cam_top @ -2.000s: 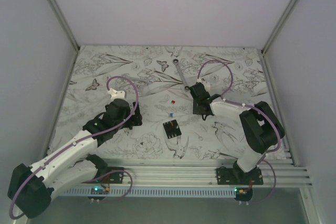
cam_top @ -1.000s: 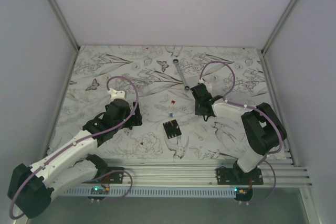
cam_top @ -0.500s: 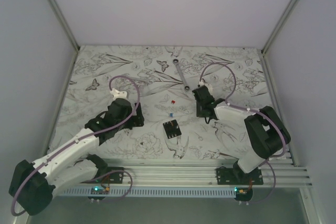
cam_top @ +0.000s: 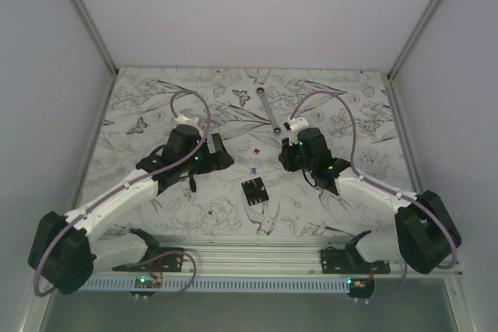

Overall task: Snap on the fuse box
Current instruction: Pick up the fuse from the center of the board.

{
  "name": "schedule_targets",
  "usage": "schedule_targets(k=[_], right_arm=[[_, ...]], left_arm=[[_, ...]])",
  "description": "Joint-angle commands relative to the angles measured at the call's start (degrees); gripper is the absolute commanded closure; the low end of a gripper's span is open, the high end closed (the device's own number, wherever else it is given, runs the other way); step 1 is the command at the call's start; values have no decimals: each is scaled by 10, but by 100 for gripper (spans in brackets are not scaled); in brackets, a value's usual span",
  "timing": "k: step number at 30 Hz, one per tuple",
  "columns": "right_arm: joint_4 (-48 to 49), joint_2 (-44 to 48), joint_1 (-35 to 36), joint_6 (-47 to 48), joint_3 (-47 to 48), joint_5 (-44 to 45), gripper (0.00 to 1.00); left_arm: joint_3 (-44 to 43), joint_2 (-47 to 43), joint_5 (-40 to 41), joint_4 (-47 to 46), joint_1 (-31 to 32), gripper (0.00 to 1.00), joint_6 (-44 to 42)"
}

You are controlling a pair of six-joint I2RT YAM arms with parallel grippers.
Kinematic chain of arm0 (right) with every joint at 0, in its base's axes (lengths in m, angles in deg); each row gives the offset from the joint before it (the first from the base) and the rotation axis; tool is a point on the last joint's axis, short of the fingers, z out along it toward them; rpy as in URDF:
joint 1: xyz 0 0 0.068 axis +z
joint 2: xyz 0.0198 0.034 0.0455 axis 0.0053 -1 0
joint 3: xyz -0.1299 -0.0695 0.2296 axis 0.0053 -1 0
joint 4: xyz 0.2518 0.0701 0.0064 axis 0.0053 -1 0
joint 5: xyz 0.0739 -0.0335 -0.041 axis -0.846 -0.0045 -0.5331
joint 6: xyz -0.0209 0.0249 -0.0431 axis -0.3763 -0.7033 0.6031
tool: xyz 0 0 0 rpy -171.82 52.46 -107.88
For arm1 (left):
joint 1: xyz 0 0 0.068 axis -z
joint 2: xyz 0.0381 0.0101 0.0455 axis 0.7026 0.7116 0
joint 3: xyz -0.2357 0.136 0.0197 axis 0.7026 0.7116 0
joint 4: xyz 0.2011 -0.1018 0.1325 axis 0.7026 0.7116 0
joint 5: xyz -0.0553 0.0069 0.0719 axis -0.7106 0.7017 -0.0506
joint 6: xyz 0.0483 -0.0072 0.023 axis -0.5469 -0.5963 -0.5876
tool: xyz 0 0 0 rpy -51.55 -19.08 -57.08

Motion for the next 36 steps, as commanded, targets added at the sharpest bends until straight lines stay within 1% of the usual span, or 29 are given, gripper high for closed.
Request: schedule_targets(k=[1, 5, 9, 12, 19, 27, 36], right_arm=[[84, 22, 21, 60, -4, -83, 79], [118, 27, 43, 84, -5, -115, 79], [146, 21, 59, 90, 0, -132, 79], [167, 17, 71, 91, 2, -147, 79], [179, -1, 93, 94, 19, -153, 79], [202, -12, 99, 80, 20, -154, 79], [217, -25, 99, 63, 23, -151, 80]], left_arm=[[-35, 53, -110, -66, -18, 12, 53], [-64, 87, -162, -97, -19, 19, 84], [-72, 130, -183, -134, -18, 23, 110], [-72, 151, -199, -163, -17, 29, 133], [-75, 165, -198, -187, -8, 38, 146], [-66, 165, -189, -197, -1, 57, 157], [-59, 173, -190, -207, 2, 71, 167]])
